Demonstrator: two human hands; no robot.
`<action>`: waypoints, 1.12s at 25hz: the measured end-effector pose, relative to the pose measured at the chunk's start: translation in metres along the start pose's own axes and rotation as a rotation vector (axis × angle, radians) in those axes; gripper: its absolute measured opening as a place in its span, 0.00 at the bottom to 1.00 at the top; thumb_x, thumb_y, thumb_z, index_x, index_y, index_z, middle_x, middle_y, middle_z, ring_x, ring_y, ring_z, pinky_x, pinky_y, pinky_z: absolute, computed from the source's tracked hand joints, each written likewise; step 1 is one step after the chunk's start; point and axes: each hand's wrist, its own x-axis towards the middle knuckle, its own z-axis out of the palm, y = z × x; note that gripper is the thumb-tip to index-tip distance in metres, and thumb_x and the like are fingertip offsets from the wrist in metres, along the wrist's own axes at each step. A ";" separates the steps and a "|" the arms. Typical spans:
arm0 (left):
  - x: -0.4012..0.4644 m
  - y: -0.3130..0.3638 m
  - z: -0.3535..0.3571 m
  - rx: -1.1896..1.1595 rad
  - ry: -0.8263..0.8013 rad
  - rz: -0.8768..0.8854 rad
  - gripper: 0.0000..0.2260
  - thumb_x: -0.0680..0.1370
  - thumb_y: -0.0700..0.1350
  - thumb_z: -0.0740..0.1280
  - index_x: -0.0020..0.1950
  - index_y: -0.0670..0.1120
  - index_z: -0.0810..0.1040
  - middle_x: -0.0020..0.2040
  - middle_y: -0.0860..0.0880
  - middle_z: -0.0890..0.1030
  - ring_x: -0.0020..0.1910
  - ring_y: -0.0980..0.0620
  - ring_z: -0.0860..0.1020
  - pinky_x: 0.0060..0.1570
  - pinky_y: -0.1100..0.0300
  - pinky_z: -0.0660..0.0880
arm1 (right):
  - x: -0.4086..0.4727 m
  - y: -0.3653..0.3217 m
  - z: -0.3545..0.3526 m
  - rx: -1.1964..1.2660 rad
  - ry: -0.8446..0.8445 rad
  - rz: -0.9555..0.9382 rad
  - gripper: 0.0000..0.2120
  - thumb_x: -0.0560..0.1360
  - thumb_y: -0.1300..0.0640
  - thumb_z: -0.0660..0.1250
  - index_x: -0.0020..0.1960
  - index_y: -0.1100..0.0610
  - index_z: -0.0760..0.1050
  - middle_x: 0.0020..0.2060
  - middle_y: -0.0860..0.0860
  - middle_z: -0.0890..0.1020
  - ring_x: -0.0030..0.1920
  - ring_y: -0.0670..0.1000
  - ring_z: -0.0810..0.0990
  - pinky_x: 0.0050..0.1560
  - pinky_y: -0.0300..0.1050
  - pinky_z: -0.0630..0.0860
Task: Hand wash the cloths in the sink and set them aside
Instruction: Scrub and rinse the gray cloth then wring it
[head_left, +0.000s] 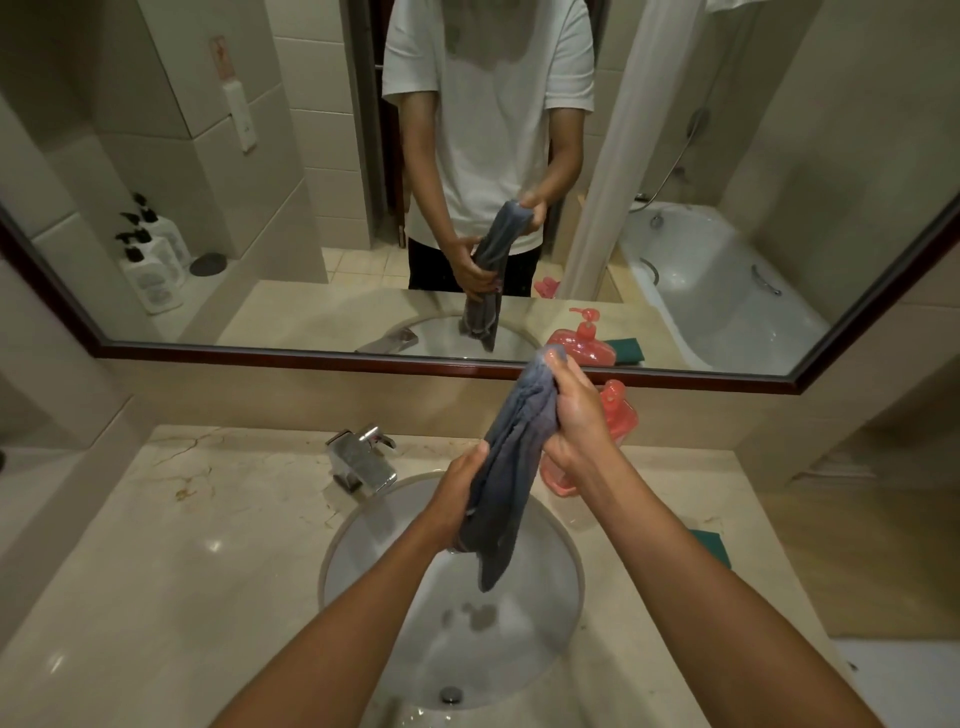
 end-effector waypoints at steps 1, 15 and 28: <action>0.001 -0.002 -0.001 0.006 0.009 0.037 0.14 0.84 0.54 0.57 0.59 0.49 0.78 0.55 0.47 0.82 0.50 0.54 0.81 0.44 0.60 0.79 | 0.001 0.001 -0.004 -0.041 0.026 -0.014 0.07 0.82 0.54 0.64 0.52 0.57 0.78 0.42 0.55 0.82 0.42 0.50 0.85 0.46 0.45 0.82; 0.013 0.042 0.033 -0.140 0.409 0.152 0.18 0.83 0.50 0.63 0.36 0.44 0.81 0.31 0.49 0.83 0.31 0.53 0.81 0.31 0.61 0.74 | 0.004 0.058 0.008 -0.834 0.290 -0.178 0.22 0.84 0.50 0.57 0.37 0.56 0.80 0.36 0.55 0.84 0.38 0.54 0.81 0.42 0.48 0.75; 0.018 0.054 0.015 -0.011 0.510 0.152 0.18 0.83 0.48 0.63 0.34 0.43 0.76 0.29 0.47 0.75 0.29 0.52 0.72 0.31 0.60 0.68 | -0.019 0.083 0.016 -0.896 0.166 -0.256 0.23 0.83 0.50 0.57 0.31 0.51 0.76 0.30 0.50 0.82 0.34 0.50 0.82 0.37 0.45 0.75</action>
